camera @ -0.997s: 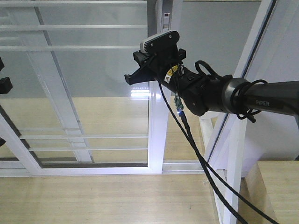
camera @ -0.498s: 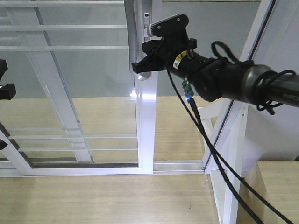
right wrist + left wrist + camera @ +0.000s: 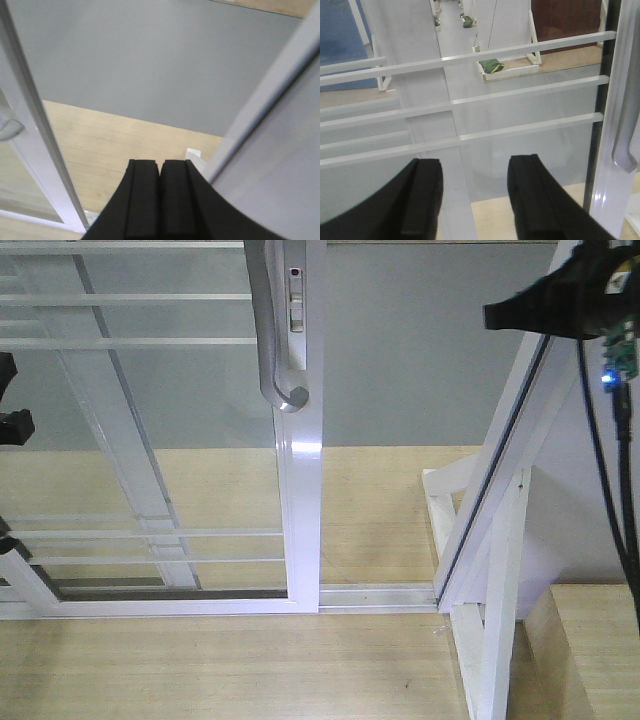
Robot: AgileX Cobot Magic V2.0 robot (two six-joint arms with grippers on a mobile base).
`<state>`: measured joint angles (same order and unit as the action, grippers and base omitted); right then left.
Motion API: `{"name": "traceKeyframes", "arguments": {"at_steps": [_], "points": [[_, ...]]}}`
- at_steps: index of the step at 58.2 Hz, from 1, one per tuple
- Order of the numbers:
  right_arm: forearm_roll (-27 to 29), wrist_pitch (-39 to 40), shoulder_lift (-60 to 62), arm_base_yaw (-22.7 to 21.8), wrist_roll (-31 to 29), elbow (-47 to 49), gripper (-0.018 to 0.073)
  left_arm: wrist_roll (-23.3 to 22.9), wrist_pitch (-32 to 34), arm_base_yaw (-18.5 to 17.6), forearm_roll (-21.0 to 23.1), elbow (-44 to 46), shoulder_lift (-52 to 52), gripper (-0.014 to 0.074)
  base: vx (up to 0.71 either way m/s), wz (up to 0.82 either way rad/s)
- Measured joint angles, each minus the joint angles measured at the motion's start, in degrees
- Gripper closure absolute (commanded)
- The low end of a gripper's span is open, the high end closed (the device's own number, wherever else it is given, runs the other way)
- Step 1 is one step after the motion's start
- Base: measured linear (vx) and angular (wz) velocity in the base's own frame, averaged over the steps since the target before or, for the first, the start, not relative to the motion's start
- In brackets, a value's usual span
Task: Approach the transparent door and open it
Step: 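Release the handle and withdraw the right gripper, then reach the left gripper to the silver handle and grasp it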
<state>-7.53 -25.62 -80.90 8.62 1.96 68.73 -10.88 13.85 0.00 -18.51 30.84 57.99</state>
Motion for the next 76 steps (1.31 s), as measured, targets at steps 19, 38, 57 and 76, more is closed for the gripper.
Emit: {"name": "traceKeyframes", "arguments": {"at_steps": [19,38,57,76], "points": [[-2.20,-11.47,9.57,-8.52,-1.96,-2.33,0.0519,-2.81,0.00,0.00,0.00,0.00,0.00,0.0168,0.00,0.00],[-3.30,-11.34,16.89,-9.68,-1.96,-18.31,0.0487,-2.98,0.06,-2.94,-2.54,0.13,1.43,0.0167,0.00,0.00],[-1.51,-6.61,17.87,-9.68,-1.57,-19.04,0.0242,-9.09,9.59,-7.28,-4.28,0.49,11.49,0.0175,0.00,0.00],[-1.21,-6.15,17.87,-9.68,-1.53,-19.04,0.0227,-12.44,13.52,-13.70,-7.14,12.08,23.36,0.0177,0.00,0.00]]}}
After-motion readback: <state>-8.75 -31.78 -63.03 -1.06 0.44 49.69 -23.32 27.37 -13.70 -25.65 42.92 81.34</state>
